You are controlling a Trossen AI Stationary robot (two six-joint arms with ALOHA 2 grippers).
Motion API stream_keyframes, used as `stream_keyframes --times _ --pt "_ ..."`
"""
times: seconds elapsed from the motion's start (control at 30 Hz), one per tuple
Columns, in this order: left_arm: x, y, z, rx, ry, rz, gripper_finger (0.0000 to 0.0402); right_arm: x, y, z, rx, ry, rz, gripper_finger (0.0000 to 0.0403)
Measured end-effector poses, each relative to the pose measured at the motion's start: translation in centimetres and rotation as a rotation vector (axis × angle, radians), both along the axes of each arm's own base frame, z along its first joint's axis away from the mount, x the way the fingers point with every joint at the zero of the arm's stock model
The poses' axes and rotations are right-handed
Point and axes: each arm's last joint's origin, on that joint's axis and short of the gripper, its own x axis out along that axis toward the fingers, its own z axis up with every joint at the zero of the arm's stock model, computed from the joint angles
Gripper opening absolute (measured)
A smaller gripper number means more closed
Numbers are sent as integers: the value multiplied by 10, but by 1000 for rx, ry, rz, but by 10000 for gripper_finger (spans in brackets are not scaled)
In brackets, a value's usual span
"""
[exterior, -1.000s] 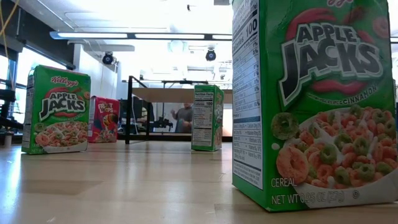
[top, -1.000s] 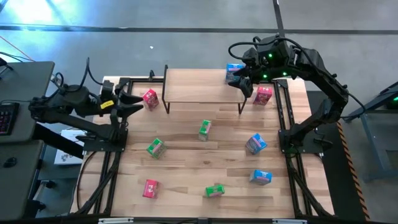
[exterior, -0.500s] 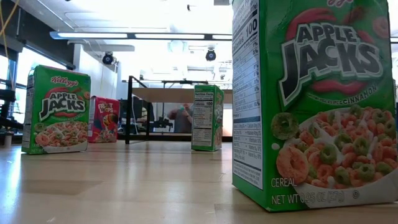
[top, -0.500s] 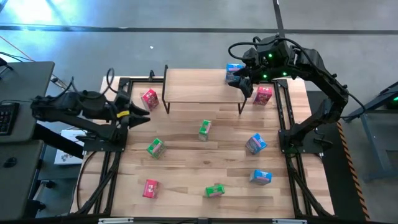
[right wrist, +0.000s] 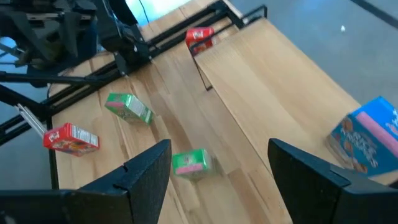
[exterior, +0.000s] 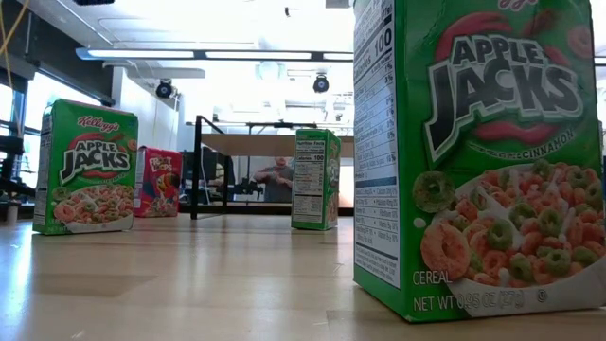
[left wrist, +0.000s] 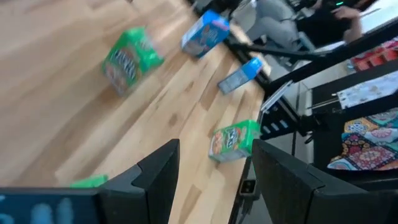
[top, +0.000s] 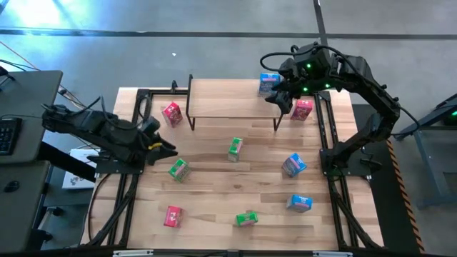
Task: Stack cereal on shelf
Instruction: Put the left green cereal box on the shelf
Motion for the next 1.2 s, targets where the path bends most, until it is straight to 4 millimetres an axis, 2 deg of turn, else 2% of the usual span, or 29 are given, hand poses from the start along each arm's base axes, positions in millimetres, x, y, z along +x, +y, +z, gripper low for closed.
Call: stream_keyframes --times 0.27,0.6,1.2 --pt "6 -7 -17 -63 182 35 190 -3 1 -4 6 54 11 259" --pt "11 -11 -34 -21 370 64 190 -3 1 -4 -14 58 29 259" --pt "38 -22 -57 31 535 33 190 -3 1 -4 -25 59 39 259"
